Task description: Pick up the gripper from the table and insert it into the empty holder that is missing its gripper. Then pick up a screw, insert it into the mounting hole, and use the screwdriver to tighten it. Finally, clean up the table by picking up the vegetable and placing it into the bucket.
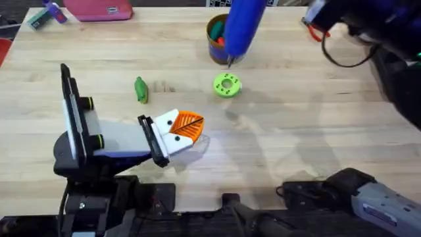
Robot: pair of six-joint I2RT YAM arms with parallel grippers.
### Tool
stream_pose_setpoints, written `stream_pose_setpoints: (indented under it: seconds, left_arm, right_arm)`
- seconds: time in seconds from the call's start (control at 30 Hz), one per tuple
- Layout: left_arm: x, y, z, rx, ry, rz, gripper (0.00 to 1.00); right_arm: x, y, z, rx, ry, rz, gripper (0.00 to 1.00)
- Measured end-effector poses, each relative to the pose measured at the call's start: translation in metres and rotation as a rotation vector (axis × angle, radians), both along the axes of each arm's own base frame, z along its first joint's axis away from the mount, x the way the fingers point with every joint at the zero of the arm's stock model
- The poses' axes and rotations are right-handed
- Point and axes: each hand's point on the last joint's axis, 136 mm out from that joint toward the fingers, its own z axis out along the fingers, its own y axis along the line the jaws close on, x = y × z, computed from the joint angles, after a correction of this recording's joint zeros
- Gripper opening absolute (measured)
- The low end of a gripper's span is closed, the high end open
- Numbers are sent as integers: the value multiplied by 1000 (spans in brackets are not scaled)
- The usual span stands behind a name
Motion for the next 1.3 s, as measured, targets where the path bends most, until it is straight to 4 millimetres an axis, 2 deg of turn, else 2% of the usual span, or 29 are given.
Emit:
stream_pose_setpoints:
  seconds: [0.23, 0.53, 0.93, 1.23, 1.3]
  left_arm:
    - [0, 0, 0, 0, 0, 0, 20]
    - [0, 0, 0, 0, 0, 0, 20]
    - [0, 0, 0, 0, 0, 0, 20]
    - [0, 0, 0, 0, 0, 0, 20]
    - [0, 0, 0, 0, 0, 0, 20]
  right_arm:
    - [-44, 45, 2, -15, -97, 261, 23]
    - [-69, 94, -10, 1, -166, 443, 23]
    - [-102, 111, -14, -16, -251, 558, 23]
    - [-101, 124, -25, -27, -280, 575, 23]
    - [-108, 130, -27, -23, -286, 601, 23]
